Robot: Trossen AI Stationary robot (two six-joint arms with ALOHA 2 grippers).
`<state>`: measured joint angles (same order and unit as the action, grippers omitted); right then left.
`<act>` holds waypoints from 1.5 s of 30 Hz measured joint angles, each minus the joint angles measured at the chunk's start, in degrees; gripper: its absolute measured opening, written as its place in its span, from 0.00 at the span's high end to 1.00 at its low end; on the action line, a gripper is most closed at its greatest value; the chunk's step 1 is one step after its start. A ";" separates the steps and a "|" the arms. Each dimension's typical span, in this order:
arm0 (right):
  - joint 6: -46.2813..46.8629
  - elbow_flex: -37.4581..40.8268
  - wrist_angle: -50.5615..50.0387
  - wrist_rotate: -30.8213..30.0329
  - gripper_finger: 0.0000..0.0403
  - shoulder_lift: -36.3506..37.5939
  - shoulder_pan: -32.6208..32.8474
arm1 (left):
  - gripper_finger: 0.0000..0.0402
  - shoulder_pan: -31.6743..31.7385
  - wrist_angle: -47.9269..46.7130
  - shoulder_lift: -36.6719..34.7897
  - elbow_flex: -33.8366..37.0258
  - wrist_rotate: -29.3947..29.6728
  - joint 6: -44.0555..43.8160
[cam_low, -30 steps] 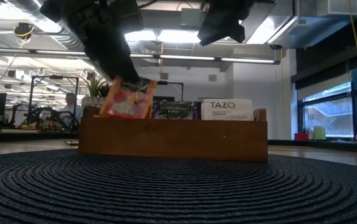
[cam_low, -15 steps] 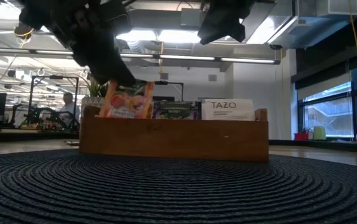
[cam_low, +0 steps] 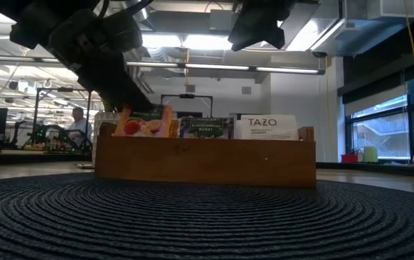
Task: Pick & Place Tea
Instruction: Put the orange tea bag into the left slot of the wooden organizer
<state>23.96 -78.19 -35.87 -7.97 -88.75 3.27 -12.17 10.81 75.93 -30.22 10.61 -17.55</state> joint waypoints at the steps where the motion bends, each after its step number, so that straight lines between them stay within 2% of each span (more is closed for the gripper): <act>1: -0.02 0.00 0.02 0.00 0.76 0.00 0.00 | 0.99 -0.12 1.05 0.13 0.00 -0.03 0.52; 5: -0.10 0.00 0.04 0.00 0.76 0.00 0.00 | 1.00 -0.19 2.68 0.53 0.00 -0.18 1.87; 18: -0.34 0.00 0.04 -0.03 0.76 0.00 -0.04 | 1.00 -0.17 -0.24 0.60 0.00 -2.47 2.28; 38: -0.30 0.00 0.02 -0.10 0.76 0.00 -0.04 | 0.99 -0.10 -0.33 2.24 -0.02 0.38 1.86; 45: -0.37 0.00 0.02 -0.11 0.76 0.00 -0.04 | 0.95 -0.10 -0.33 2.24 -0.02 -0.12 1.86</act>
<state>23.59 -78.19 -35.86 -8.08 -88.75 3.22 -12.27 10.48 78.17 -30.24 10.49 -15.68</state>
